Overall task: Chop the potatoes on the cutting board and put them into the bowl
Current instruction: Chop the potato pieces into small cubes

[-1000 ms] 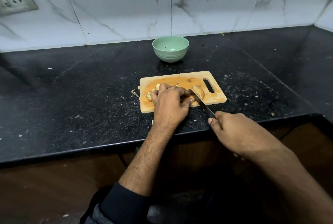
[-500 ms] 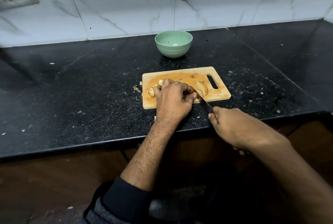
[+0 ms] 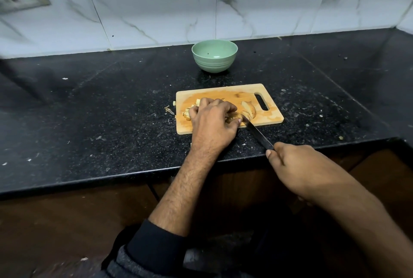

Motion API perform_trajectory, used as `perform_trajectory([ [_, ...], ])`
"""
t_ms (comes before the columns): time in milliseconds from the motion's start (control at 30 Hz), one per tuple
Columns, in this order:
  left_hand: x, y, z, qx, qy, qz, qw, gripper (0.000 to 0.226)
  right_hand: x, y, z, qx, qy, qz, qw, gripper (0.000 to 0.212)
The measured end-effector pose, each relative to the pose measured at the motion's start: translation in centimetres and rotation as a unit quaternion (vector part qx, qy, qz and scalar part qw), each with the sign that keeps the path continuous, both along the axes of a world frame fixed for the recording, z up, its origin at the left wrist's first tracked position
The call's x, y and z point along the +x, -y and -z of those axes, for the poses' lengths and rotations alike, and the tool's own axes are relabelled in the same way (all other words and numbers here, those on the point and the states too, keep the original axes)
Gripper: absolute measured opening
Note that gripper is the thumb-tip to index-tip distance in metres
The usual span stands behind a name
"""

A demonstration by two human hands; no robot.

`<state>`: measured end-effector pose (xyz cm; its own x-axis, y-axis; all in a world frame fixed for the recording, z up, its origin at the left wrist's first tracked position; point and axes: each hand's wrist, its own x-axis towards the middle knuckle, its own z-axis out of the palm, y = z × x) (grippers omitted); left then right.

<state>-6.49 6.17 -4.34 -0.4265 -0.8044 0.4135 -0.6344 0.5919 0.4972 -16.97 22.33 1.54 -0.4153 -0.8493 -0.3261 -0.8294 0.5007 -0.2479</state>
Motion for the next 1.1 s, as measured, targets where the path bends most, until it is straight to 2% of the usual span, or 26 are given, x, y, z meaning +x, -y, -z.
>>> perform_trajectory([
  [100,0.2,0.0,0.1,-0.002,-0.005,-0.010,1.000,0.029,-0.2,0.2,-0.3,-0.032,0.000,0.001,0.999,0.032],
  [367,0.3,0.1,0.0,0.023,0.004,-0.017,1.000,0.015,0.5,0.8,-0.7,-0.032,-0.004,0.000,0.999,0.035],
  [767,-0.1,0.4,0.0,0.033,0.013,-0.022,0.999,0.014,1.5,3.7,0.8,-0.019,-0.041,-0.008,0.999,0.023],
  [1100,0.0,0.2,-0.1,0.032,-0.002,-0.022,0.999,0.016,1.1,0.5,0.5,0.044,0.001,-0.032,0.999,0.024],
])
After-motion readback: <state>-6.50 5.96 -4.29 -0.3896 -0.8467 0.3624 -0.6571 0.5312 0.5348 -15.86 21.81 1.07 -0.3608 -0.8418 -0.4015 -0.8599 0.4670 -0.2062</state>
